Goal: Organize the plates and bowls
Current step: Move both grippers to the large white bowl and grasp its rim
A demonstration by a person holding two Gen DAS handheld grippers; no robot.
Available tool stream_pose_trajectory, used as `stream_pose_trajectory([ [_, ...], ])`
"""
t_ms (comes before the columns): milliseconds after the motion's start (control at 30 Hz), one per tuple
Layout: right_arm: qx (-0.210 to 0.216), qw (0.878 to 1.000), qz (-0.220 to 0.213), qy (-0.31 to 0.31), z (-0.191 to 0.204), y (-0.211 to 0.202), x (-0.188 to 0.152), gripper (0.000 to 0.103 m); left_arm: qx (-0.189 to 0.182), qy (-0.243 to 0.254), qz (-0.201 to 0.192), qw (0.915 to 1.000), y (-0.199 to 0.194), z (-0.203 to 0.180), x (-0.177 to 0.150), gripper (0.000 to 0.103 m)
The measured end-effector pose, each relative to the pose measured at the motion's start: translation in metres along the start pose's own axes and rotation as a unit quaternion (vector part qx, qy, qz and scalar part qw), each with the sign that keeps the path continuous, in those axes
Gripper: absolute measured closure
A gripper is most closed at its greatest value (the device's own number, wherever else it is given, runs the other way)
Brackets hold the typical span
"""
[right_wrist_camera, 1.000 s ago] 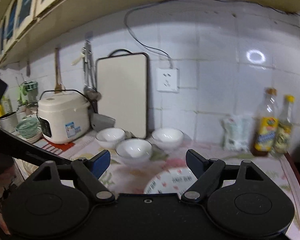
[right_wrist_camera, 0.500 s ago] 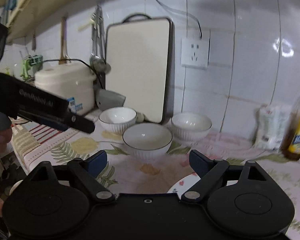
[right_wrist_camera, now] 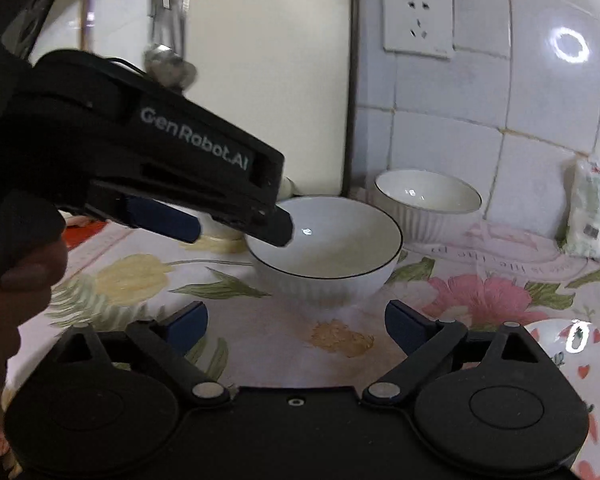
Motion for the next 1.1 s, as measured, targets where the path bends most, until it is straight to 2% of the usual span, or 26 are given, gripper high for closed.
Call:
stream_pose_trajectory([
  [133,-0.012,1.0,0.009,0.014,-0.004,0.019,0.007,0.005,-0.006,-0.005,0.019,0.9998,0.016,0.011,0.002,0.036],
  [200,-0.013,0.999,0.024,0.024,-0.01,0.028,0.011,0.005,-0.016,-0.013,0.023,0.9995,0.021,0.013,0.004,0.045],
  [267,-0.02,0.998,0.038,0.039,-0.015,0.038,0.012,0.005,-0.029,-0.026,0.025,0.9989,0.026,0.013,0.007,0.063],
  [367,-0.019,0.996,0.07,0.053,-0.014,0.047,0.014,0.005,-0.021,-0.034,0.016,0.9991,0.03,0.016,0.011,0.073],
  [433,-0.011,0.996,0.067,0.061,-0.008,0.051,0.018,0.005,-0.011,-0.031,0.013,0.9994,0.033,0.018,0.012,0.078],
  [467,-0.02,0.996,0.064,0.055,-0.007,0.053,0.019,0.005,-0.009,-0.033,0.016,0.9993,0.035,0.02,0.012,0.081],
  [600,-0.032,0.997,0.058,0.048,-0.006,0.061,0.022,0.003,-0.006,-0.055,0.028,0.9981,0.045,0.026,0.009,0.083],
  [767,-0.03,0.997,0.055,0.055,-0.008,0.067,0.023,0.001,0.001,-0.043,0.025,0.9987,0.048,0.024,0.006,0.085],
  [867,-0.036,0.997,0.051,0.042,-0.008,0.06,0.023,0.001,-0.007,-0.037,0.034,0.9987,0.045,0.02,0.003,0.085],
  [1100,-0.025,0.999,0.033,0.036,-0.007,0.029,0.025,0.002,0.006,-0.001,0.034,0.9994,0.014,0.0,-0.002,0.084],
])
Point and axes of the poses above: each gripper's, at about its wrist camera, not at the fingertips, and y roughly the way its jaws point, z to its left, x to its top, the point moved 9 cm from there along y, roughly the way its jaws point, and after that the axes turned 8 degrees about -x, right-handed, at the moved point
